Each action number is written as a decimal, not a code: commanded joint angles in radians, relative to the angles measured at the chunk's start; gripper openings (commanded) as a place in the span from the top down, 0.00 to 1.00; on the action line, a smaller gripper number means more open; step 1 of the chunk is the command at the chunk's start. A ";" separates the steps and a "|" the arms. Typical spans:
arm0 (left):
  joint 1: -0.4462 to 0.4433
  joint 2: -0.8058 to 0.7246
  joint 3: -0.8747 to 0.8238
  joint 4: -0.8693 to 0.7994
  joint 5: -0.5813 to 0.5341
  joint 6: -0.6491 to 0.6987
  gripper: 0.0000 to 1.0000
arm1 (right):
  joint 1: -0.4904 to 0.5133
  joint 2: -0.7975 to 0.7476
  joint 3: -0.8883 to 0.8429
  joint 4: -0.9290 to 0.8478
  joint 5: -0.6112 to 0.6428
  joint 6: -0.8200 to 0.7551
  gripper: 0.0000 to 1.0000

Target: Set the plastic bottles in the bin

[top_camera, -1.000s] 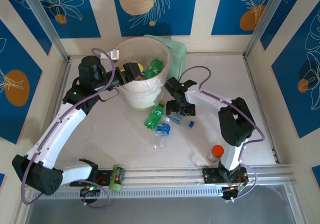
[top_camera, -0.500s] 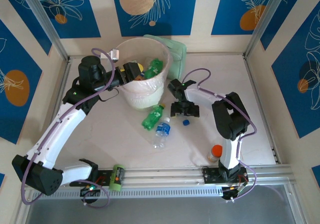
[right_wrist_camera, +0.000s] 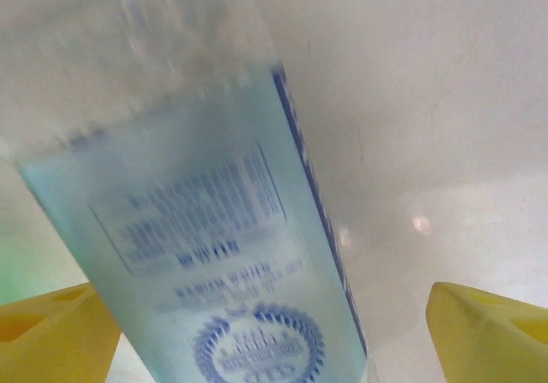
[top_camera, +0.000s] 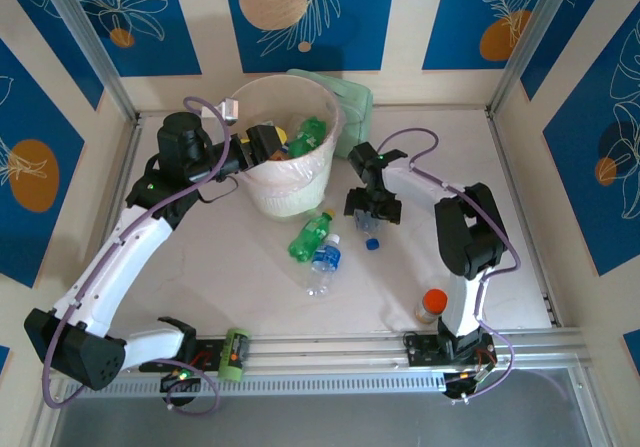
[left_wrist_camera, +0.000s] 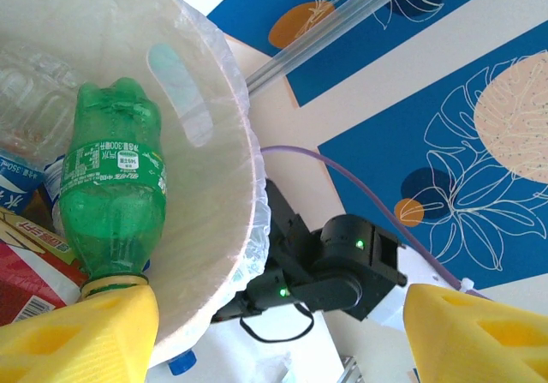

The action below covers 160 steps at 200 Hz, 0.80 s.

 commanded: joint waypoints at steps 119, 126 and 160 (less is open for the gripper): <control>0.007 -0.020 -0.007 0.023 0.021 -0.019 0.25 | -0.018 -0.019 0.059 -0.032 0.054 0.009 0.47; 0.006 -0.017 -0.006 0.030 0.026 -0.023 0.25 | -0.021 -0.049 0.055 -0.035 0.050 0.014 0.48; -0.008 -0.009 -0.002 0.063 0.057 -0.033 0.24 | -0.032 -0.245 0.056 -0.069 0.026 0.047 0.49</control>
